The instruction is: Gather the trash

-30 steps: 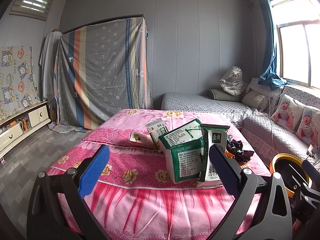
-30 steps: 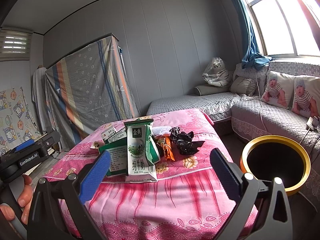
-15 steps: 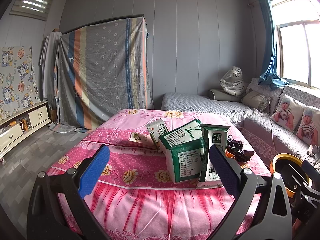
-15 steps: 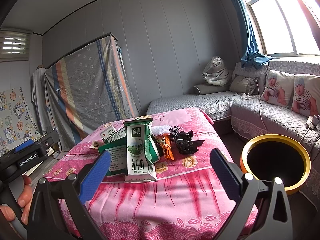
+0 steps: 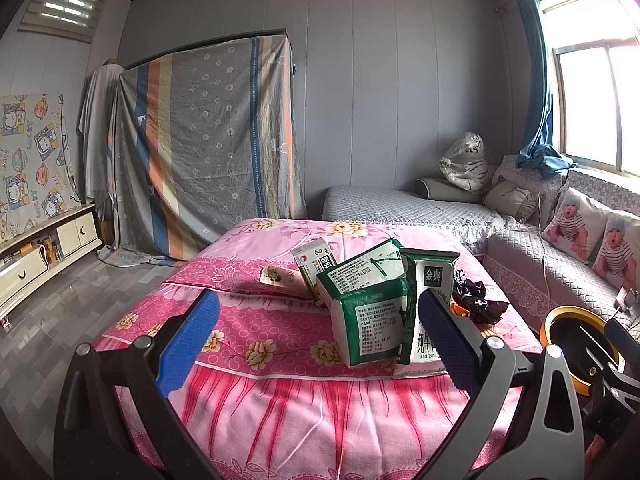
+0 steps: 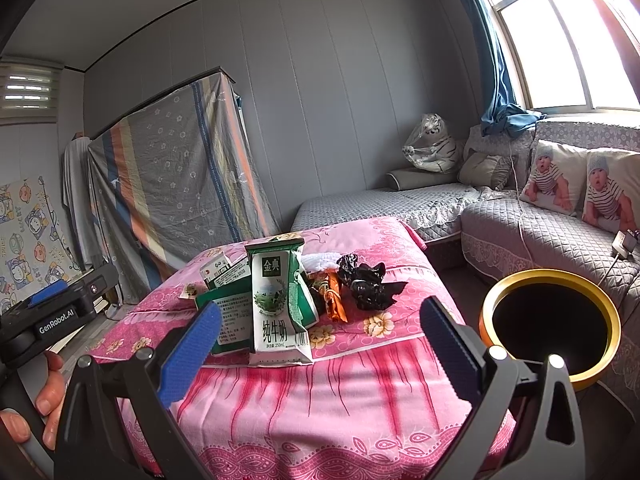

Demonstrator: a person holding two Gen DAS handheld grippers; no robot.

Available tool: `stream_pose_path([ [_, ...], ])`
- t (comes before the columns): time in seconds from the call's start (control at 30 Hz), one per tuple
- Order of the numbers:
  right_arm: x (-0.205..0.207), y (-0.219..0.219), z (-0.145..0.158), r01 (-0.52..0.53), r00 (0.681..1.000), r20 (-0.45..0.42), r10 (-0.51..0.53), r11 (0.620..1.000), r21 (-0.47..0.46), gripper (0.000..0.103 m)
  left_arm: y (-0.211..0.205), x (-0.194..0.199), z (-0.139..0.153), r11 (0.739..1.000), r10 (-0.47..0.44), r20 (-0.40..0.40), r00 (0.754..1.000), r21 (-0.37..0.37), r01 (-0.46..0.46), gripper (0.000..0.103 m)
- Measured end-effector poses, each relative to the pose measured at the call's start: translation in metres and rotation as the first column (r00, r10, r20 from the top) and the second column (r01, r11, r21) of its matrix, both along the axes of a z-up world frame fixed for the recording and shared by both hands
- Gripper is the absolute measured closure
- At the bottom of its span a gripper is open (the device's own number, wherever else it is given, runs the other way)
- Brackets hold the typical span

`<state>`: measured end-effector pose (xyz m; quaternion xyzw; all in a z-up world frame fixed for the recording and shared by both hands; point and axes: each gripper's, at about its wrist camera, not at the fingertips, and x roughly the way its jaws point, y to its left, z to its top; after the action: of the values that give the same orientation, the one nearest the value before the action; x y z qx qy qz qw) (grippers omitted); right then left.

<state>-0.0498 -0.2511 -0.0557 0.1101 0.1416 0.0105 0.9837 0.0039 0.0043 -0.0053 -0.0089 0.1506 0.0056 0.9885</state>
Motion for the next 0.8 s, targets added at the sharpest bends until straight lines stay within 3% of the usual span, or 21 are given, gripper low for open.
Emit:
stream_pose_path([
  [0.43, 0.005, 0.0, 0.004, 0.002, 1.0, -0.003, -0.002, 1.0, -0.002, 0.007, 0.006, 0.007, -0.003, 1.0, -0.015, -0.032, 0.999, -0.026, 0.015, 0.008],
  [0.6, 0.02, 0.008, 0.012, -0.103, 0.994, -0.028, 0.102, 0.993, -0.06, 0.007, 0.025, 0.021, -0.015, 0.999, -0.016, -0.084, 0.996, -0.046, 0.012, 0.008],
  [0.73, 0.057, 0.007, 0.016, -0.241, 0.96, -0.151, 0.234, 0.97, -0.031, 0.007, 0.056, 0.025, -0.027, 0.994, -0.017, -0.063, 0.998, -0.11, 0.01, 0.008],
  [0.8, 0.081, 0.005, 0.013, -0.27, 0.94, -0.219, 0.261, 0.963, -0.015, 0.007, 0.068, 0.028, -0.033, 0.994, 0.02, -0.054, 0.998, -0.106, -0.026, 0.008],
])
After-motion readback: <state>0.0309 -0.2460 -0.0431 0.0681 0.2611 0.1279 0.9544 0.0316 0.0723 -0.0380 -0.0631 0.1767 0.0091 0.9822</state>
